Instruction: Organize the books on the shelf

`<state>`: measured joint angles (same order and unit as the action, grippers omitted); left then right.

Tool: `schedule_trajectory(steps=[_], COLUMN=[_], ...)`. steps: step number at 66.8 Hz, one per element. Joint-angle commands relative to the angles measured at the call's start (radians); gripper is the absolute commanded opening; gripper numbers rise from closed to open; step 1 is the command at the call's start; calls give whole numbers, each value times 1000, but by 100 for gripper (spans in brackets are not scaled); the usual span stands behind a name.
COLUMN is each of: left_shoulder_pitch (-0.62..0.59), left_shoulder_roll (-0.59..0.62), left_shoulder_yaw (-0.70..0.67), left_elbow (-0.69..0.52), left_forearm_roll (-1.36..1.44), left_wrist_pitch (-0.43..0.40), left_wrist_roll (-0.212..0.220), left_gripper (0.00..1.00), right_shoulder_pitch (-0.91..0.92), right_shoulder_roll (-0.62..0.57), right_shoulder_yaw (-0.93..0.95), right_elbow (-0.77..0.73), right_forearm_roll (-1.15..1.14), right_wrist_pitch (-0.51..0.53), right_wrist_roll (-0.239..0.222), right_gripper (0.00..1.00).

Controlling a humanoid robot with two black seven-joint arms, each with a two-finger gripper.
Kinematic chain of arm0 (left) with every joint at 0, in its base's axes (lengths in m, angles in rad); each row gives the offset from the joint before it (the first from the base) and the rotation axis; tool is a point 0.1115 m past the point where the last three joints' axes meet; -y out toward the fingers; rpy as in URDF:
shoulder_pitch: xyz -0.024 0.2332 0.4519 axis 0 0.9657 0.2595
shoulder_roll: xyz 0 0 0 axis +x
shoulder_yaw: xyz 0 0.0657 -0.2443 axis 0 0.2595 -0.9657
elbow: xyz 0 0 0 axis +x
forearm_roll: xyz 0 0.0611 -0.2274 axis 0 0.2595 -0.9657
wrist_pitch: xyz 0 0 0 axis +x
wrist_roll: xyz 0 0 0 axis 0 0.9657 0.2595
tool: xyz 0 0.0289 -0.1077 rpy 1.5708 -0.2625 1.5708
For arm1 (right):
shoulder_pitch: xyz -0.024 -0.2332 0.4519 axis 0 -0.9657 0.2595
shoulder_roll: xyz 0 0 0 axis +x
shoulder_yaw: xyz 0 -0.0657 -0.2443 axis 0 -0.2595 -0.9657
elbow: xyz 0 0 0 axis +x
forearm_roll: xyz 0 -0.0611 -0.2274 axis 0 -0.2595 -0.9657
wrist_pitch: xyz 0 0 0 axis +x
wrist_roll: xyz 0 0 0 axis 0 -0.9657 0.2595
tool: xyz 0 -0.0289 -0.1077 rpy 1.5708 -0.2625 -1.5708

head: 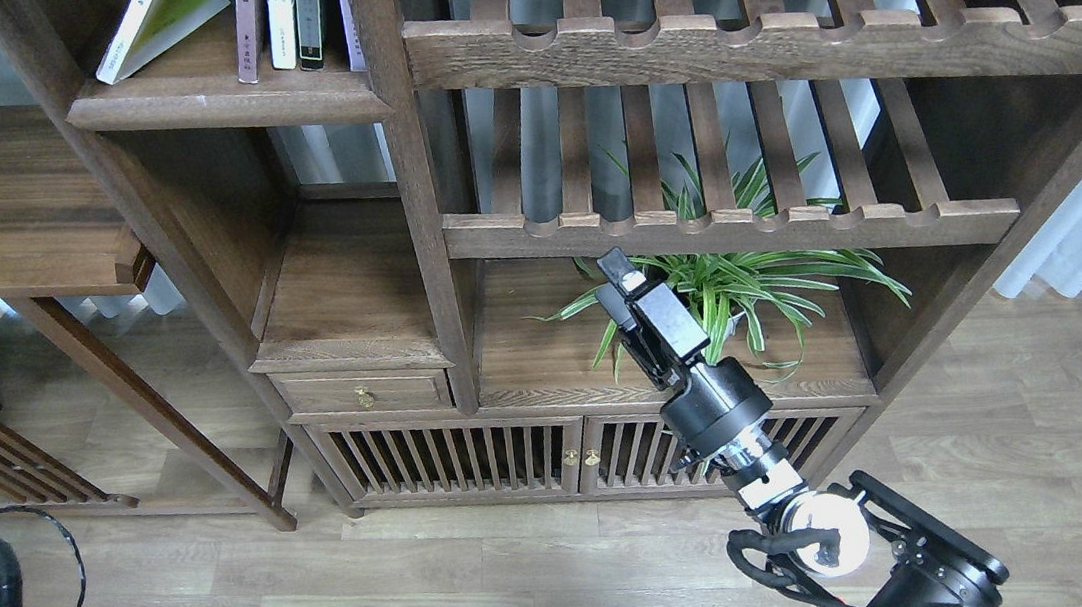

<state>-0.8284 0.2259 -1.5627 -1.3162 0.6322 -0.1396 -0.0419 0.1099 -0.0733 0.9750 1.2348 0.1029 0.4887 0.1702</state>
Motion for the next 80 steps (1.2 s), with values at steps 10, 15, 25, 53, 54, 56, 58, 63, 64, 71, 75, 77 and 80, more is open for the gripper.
schedule_trajectory(steps=[10,15,25,53,54,56,58,63,64,71,75,77,80], left_shoulder_pitch=[-3,-5,-18,-66,-72,-78,-86,-92,-93,-98,-107,-118,-135], left_shoulder_roll=[4,3,-2,10,10,12,12,12,12,12,12,12,10], left_shoulder_yaw=[21,32,52,56,59,61,62,75,78,135,154,165,179], left_elbow=[29,38,67,156,164,170,183,206,210,222,236,248,267], left_forearm_roll=[58,84,107,175,175,175,175,176,176,185,199,204,205], left_wrist_pitch=[9,11,20,91,92,94,94,94,94,107,132,144,152], left_wrist_roll=[4,2,1,-18,-26,-32,-45,-62,-65,-81,-95,-105,-119], left_gripper=[0,0,0,0,0,0,0,0,0,0,0,0,0], right_shoulder_pitch=[-1,-1,1,14,14,16,16,16,16,19,22,27,31], right_shoulder_roll=[-2,-5,-8,20,18,17,14,9,7,9,18,23,27], right_shoulder_yaw=[-16,-16,-9,-36,-36,-38,-38,-36,-38,-38,-38,-38,-39], right_elbow=[0,2,2,3,5,5,8,11,11,11,11,11,11], right_forearm_roll=[0,-2,-2,-6,-6,-6,-6,-6,-6,-11,-20,-26,-35], right_wrist_pitch=[0,0,0,0,0,0,0,0,0,0,0,0,0], right_wrist_roll=[0,0,0,-2,-2,-2,-2,-2,-2,-3,-3,-3,-3], right_gripper=[90,90,90,90,90,90,90,90,90,90,90,90,90])
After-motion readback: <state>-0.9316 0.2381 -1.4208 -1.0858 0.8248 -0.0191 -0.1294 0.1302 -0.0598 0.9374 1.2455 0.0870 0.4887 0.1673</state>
